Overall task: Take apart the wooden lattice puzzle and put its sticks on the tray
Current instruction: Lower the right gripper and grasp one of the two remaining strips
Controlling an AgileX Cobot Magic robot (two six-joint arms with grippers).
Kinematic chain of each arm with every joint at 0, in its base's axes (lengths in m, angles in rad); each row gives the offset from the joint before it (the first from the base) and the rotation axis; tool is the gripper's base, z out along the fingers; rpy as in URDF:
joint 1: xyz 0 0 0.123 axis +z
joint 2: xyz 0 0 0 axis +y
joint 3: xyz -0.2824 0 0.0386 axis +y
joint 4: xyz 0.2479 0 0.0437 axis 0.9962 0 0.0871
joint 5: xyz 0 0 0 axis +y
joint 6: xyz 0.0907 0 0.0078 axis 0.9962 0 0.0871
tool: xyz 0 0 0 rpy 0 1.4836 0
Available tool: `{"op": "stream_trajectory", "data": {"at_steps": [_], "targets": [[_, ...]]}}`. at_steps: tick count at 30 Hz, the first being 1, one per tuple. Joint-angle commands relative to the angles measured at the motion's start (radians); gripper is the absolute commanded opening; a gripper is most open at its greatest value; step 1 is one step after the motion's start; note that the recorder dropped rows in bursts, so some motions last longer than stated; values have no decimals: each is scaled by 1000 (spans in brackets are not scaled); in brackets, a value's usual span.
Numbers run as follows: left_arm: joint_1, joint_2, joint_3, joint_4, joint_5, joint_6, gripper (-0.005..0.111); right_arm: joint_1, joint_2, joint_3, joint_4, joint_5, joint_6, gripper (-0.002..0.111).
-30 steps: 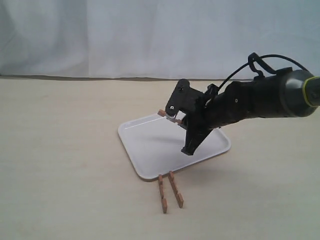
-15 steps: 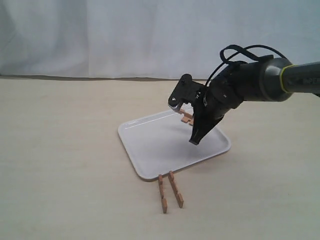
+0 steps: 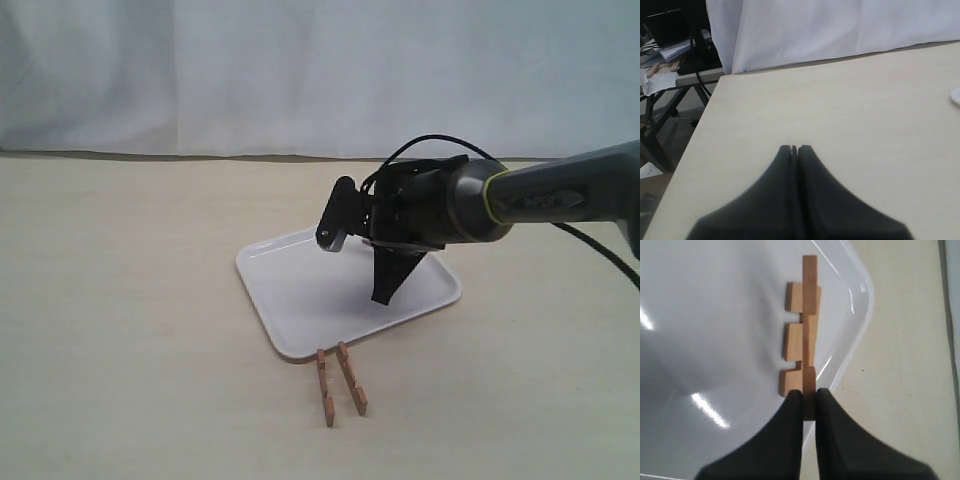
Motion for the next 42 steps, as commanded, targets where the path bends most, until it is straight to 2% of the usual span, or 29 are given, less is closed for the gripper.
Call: {"op": "stream_trajectory", "data": {"at_steps": [1,4,6,9,10,14,21,27,31,36,42], "targets": [[-7,-2,3,2,-10,-6,0,1,-2,-3,45,3,27,22],[-7,-2,3,2,-10,-6,0,1,-2,-3,85,1,25,43],[-7,-2,3,2,-10,-6,0,13,-12,-3,114,14,25,51],[-7,-2,3,2,-10,-6,0,24,-46,-3,167,18,5,47],[-7,-2,3,2,-10,-6,0,34,-83,-3,247,16,-73,44],[-7,-2,3,2,-10,-6,0,32,-171,-3,550,48,-259,44],[-7,-2,3,2,-10,-6,0,34,-183,-3,831,294,-265,44],[-7,-2,3,2,-8,-6,0,36,-184,-3,1106,360,-290,44],[-7,-2,3,2,-8,-6,0,53,-184,5,1128,365,-284,44],[-7,-2,3,2,-8,-6,0,105,-184,36,1068,318,-254,44],[-7,-2,3,2,-8,-6,0,105,-182,40,1052,271,-185,44]]}}
